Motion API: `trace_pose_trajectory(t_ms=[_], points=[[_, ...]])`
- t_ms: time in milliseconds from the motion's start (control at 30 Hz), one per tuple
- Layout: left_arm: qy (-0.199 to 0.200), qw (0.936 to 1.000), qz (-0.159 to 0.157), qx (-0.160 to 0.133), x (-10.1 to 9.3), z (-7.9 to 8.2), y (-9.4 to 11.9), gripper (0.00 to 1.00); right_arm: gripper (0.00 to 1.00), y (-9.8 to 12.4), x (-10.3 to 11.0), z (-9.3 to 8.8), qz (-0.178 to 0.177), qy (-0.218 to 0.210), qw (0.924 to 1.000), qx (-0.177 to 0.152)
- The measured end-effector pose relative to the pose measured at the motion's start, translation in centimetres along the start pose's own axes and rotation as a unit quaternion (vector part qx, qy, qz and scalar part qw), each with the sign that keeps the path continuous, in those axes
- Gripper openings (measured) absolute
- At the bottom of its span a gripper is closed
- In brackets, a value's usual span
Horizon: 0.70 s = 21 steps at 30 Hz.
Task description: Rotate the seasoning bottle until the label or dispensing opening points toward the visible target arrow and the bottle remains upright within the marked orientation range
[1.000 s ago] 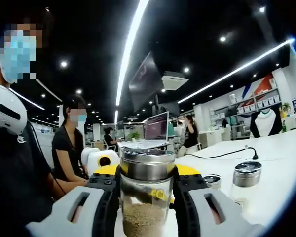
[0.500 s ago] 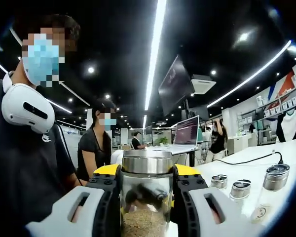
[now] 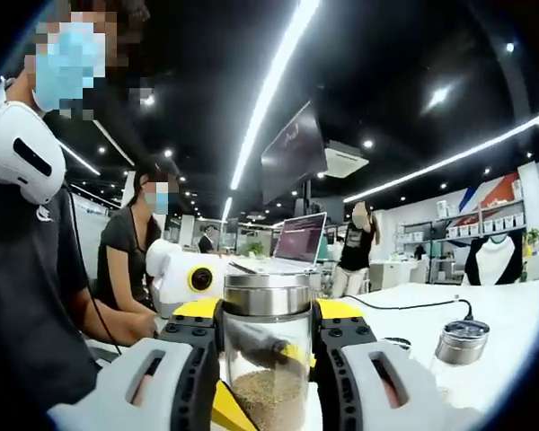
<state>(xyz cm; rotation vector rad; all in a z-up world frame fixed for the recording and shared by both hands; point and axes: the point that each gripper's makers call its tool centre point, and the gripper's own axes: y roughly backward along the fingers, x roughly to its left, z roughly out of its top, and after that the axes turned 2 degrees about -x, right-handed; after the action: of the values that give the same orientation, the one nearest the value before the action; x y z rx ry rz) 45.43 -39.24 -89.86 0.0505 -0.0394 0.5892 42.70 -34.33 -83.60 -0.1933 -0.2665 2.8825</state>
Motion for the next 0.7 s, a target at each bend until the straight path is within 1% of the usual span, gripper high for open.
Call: trace_pose_trajectory(t_ms=[133, 200, 233, 300, 367, 433, 600, 700], points=[[0.007, 0.9996, 0.022, 0.017, 0.7, -0.6, 0.1, 0.46, 0.37, -0.4, -0.3, -0.7, -0.013, 0.005, 0.9999, 0.010], [0.011, 0.9989, 0.042, 0.019, 1.4, -0.8, 0.2, 0.46, 0.36, -0.7, -0.7, -0.9, -0.028, 0.014, 0.9994, 0.017], [0.010, 0.9985, 0.049, 0.020, 1.6, -0.8, 0.3, 0.46, 0.36, -0.8, -0.9, -1.1, -0.039, 0.026, 0.9987, 0.023], [0.000, 0.9975, 0.065, 0.028, 2.2, -0.9, 0.4, 0.45, 0.36, -1.1, -1.2, -1.4, -0.055, 0.047, 0.9968, 0.036], [-0.008, 0.9965, 0.077, 0.032, 2.5, -1.0, 0.5, 0.45, 0.37, -1.3, -1.2, -1.5, -0.063, 0.058, 0.9954, 0.042], [-0.024, 0.9946, 0.095, 0.035, 3.0, -1.0, 0.7, 0.45, 0.37, -1.7, -1.4, -1.7, -0.075, 0.070, 0.9935, 0.049], [-0.037, 0.9919, 0.116, 0.038, 3.9, -1.1, 1.0, 0.45, 0.37, -2.2, -2.0, -2.2, -0.108, 0.065, 0.9903, 0.058], [-0.041, 0.9899, 0.131, 0.037, 4.4, -1.2, 1.1, 0.45, 0.37, -2.3, -2.4, -2.4, -0.130, 0.060, 0.9882, 0.054]])
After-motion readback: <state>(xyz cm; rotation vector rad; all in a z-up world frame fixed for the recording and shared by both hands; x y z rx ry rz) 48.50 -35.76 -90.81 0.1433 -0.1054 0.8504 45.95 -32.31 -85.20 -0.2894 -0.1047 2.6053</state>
